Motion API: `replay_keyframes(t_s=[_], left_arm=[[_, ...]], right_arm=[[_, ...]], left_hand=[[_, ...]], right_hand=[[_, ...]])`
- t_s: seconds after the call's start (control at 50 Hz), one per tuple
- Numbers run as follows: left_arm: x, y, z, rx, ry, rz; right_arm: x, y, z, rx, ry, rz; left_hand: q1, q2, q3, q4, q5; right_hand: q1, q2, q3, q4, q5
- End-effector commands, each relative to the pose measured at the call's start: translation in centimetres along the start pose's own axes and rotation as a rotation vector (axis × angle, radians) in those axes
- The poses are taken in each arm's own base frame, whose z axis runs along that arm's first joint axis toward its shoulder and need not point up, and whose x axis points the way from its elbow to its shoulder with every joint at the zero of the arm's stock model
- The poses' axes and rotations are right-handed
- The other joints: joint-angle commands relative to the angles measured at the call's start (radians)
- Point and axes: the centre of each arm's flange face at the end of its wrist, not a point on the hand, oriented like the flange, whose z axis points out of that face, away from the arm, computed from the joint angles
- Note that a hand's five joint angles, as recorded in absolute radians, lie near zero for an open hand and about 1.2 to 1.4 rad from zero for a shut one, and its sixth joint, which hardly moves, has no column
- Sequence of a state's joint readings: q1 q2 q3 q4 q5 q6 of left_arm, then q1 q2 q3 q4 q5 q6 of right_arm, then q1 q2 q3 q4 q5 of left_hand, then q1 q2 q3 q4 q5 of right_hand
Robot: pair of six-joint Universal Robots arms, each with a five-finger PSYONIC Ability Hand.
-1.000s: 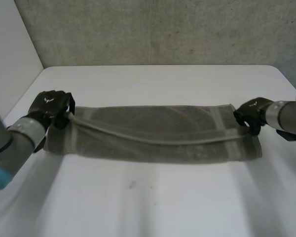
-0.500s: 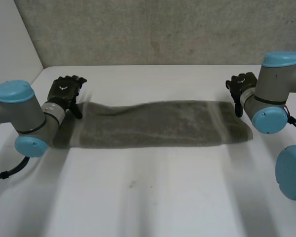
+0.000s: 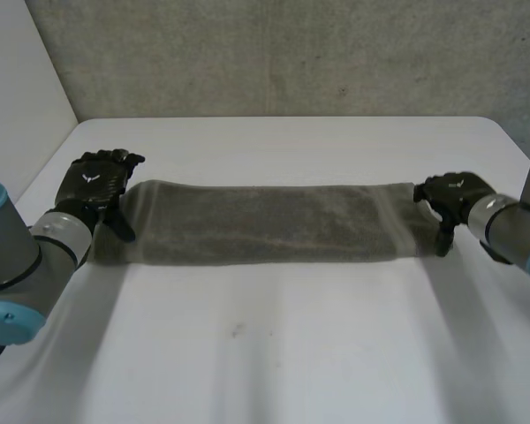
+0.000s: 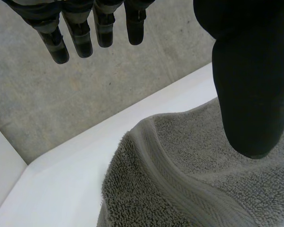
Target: Fold the towel.
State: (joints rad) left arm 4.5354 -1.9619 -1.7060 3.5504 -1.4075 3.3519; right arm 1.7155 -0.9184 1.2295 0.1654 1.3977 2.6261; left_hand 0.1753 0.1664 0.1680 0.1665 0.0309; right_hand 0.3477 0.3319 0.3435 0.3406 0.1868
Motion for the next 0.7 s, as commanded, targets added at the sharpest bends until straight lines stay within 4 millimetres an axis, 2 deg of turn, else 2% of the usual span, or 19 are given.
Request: replay_keyframes(t_s=[0.02, 0.04, 0.06, 0.08, 0.1, 0.12, 0.2, 0.24, 0.36, 0.4, 0.42, 0.48, 0.52, 0.54, 0.58, 0.6, 0.64, 0.66, 0.7], left_arm=[[0.1, 0.2, -0.1, 0.027, -0.010, 0.004], [0.0, 0.1, -0.1, 0.029, -0.014, 0.005], [0.0, 0.1, -0.1, 0.029, -0.014, 0.005], [0.0, 0.1, -0.1, 0.029, -0.015, 0.005], [0.0, 0.2, -0.2, 0.026, -0.013, 0.003], [0.0, 0.2, -0.2, 0.026, -0.013, 0.003], [0.0, 0.4, -0.3, 0.015, -0.012, -0.008], [0.0, 0.5, -0.4, 0.012, -0.013, -0.009], [-0.2, 0.2, -0.5, 0.020, -0.019, -0.009], [-0.4, 0.0, -0.6, 0.025, -0.027, -0.010], [-0.5, -0.1, -0.6, 0.027, -0.030, -0.015], [-0.6, -0.2, -0.7, 0.029, -0.032, -0.030], [-0.7, -0.4, -0.8, 0.033, -0.033, -0.040], [-0.7, -0.5, -0.8, 0.037, -0.033, -0.050], [-0.8, -0.6, -0.8, 0.041, -0.035, -0.057], [-0.7, -0.6, -0.9, 0.041, -0.033, -0.063], [-0.7, -0.6, -0.9, 0.041, -0.033, -0.068], [-0.7, -0.6, -0.9, 0.041, -0.033, -0.070], [-0.7, -0.6, -0.9, 0.040, -0.033, -0.070]], right_arm=[[-0.7, 3.4, 2.3, -0.014, 0.009, -0.039], [-0.7, 3.4, 2.3, -0.014, 0.010, -0.039], [-0.6, 3.5, 2.7, -0.002, 0.020, -0.044], [-0.4, 3.5, 3.1, 0.009, 0.034, -0.050], [-0.4, 3.5, 3.1, 0.009, 0.034, -0.050], [-0.1, 3.3, 3.3, 0.016, 0.054, -0.053], [1.2, 2.9, 3.1, 0.005, 0.126, -0.056], [4.1, 2.4, 2.4, -0.018, 0.225, -0.072], [8.0, 3.1, 1.3, -0.116, 0.306, -0.224], [9.8, 1.9, 0.5, -0.111, 0.352, -0.340], [9.8, 1.9, 0.5, -0.110, 0.352, -0.341], [10.1, -1.1, 0.0, -0.020, 0.396, -0.347], [7.3, -6.1, -1.0, 0.147, 0.369, -0.306], [7.3, -6.1, -1.0, 0.148, 0.369, -0.306], [1.4, -10.0, -1.8, 0.302, 0.254, -0.298], [1.3, -10.0, -1.8, 0.302, 0.253, -0.298], [-6.3, -12.1, -2.8, 0.423, 0.091, -0.356], [-6.3, -12.1, -2.8, 0.423, 0.090, -0.357], [-14.3, -12.5, -4.2, 0.520, -0.077, -0.431]], left_hand=[[-0.001, 0.008, 0.007, 0.008, -0.031], [-0.001, 0.008, 0.007, 0.008, -0.031], [-0.001, 0.008, 0.007, 0.008, -0.031], [-0.001, 0.008, 0.007, 0.008, -0.031], [-0.001, 0.008, 0.007, 0.008, -0.031], [-0.001, 0.008, 0.007, 0.008, -0.031], [-0.001, 0.008, 0.007, 0.008, -0.031], [-0.001, 0.008, 0.007, 0.008, -0.031], [-0.001, 0.008, 0.007, 0.008, -0.031], [-0.001, 0.008, 0.007, 0.008, -0.031], [-0.001, 0.008, 0.007, 0.008, -0.031], [-0.001, 0.008, 0.007, 0.008, -0.031], [-0.001, 0.008, 0.007, 0.008, -0.031], [-0.001, 0.008, 0.007, 0.008, -0.031], [-0.001, 0.008, 0.007, 0.008, -0.031], [-0.001, 0.008, 0.007, 0.008, -0.031], [-0.001, 0.008, 0.007, 0.008, -0.031], [-0.001, 0.008, 0.007, 0.008, -0.031], [-0.001, 0.008, 0.007, 0.008, -0.031]], right_hand=[[0.233, 0.248, 0.237, 0.240, 0.219], [0.233, 0.249, 0.238, 0.241, 0.220], [0.356, 0.371, 0.360, 0.363, 0.342], [0.653, 0.669, 0.657, 0.660, 0.640], [0.656, 0.672, 0.660, 0.663, 0.643], [1.045, 1.060, 1.049, 1.052, 1.031], [1.049, 1.064, 1.053, 1.056, 1.035], [1.049, 1.064, 1.053, 1.056, 1.035], [1.049, 1.064, 1.053, 1.056, 1.035], [1.049, 1.064, 1.053, 1.056, 1.035], [1.049, 1.064, 1.053, 1.056, 1.035], [1.049, 1.064, 1.053, 1.056, 1.035], [1.049, 1.064, 1.053, 1.056, 1.035], [1.049, 1.064, 1.053, 1.056, 1.035], [1.049, 1.064, 1.053, 1.056, 1.035], [1.049, 1.064, 1.053, 1.056, 1.035], [1.049, 1.064, 1.053, 1.056, 1.035], [1.049, 1.064, 1.053, 1.056, 1.035], [1.049, 1.064, 1.053, 1.056, 1.035]])
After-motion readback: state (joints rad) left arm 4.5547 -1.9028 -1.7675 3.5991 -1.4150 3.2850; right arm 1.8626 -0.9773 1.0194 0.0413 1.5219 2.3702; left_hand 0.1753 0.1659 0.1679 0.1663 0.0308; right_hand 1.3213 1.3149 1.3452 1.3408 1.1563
